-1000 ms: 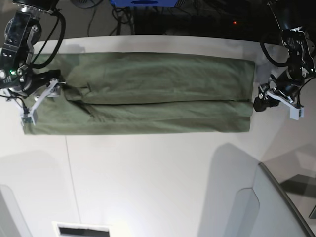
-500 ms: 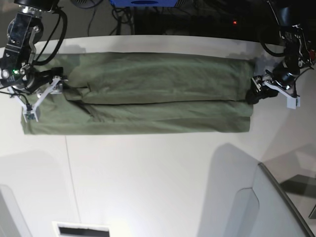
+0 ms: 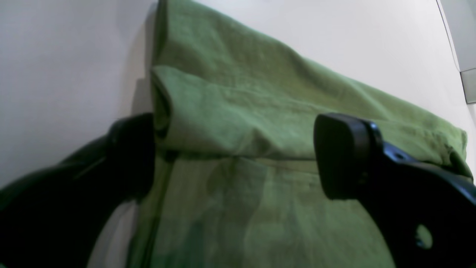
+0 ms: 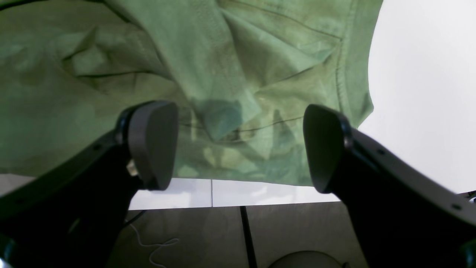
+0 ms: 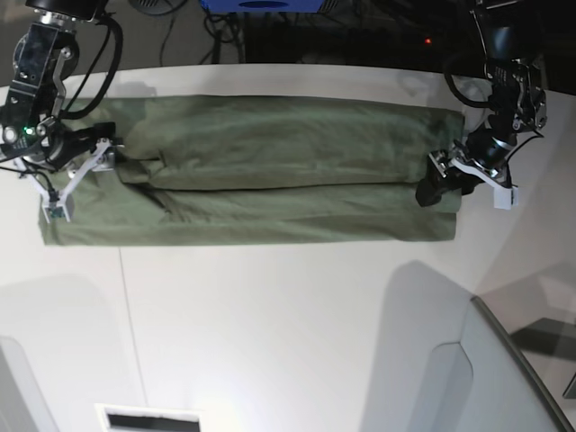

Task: Layout the t-shirt on the table in an organized manner, then fold the t-shirt properly
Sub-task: 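Grasp the end of the green strip with the left gripper, then lift the strip end with the left gripper and fold it toward the right gripper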

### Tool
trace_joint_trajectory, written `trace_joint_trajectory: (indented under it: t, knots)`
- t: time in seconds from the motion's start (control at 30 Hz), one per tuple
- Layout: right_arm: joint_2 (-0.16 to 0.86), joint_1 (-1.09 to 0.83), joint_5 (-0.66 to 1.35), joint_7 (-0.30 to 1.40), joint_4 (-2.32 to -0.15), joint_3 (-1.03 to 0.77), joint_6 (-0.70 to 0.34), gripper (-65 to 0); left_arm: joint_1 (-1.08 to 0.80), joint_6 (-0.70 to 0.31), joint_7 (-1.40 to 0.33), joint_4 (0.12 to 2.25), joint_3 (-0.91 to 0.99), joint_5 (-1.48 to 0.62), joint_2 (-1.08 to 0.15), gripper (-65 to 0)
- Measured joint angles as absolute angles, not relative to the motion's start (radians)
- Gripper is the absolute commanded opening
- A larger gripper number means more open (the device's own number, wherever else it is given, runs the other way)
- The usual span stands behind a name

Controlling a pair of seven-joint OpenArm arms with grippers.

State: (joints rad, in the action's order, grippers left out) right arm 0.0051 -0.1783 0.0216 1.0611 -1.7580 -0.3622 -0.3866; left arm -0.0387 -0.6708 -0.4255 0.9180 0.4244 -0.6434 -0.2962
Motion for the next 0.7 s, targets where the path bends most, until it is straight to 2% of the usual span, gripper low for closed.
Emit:
trace_joint_trajectory:
  t: [0.2, 0.37, 0.43, 0.7]
  knots:
    - [0.005, -0.178, 0.022, 1.061, -1.758, -0.362, -0.387, -15.5, -0.013, -0.671, -0.397, 0.838, 0.427, -0.654, -0.297, -31.9]
    - [0.005, -0.178, 0.022, 1.061, -1.758, -0.362, -0.387, -15.5, -0.001, -0.670, -0.343, 0.784, 0.424, -0.643, -0.296, -56.9]
    - [0.005, -0.178, 0.022, 1.061, -1.758, -0.362, -0.387, -15.5, -0.002, -0.670, -0.324, 0.780, 0.424, -0.622, -0.295, -65.0]
    - [0.005, -0.178, 0.022, 1.061, -1.758, -0.362, -0.387, -15.5, 0.061, -0.671, -0.222, 0.720, 0.430, -0.481, -0.289, -65.0]
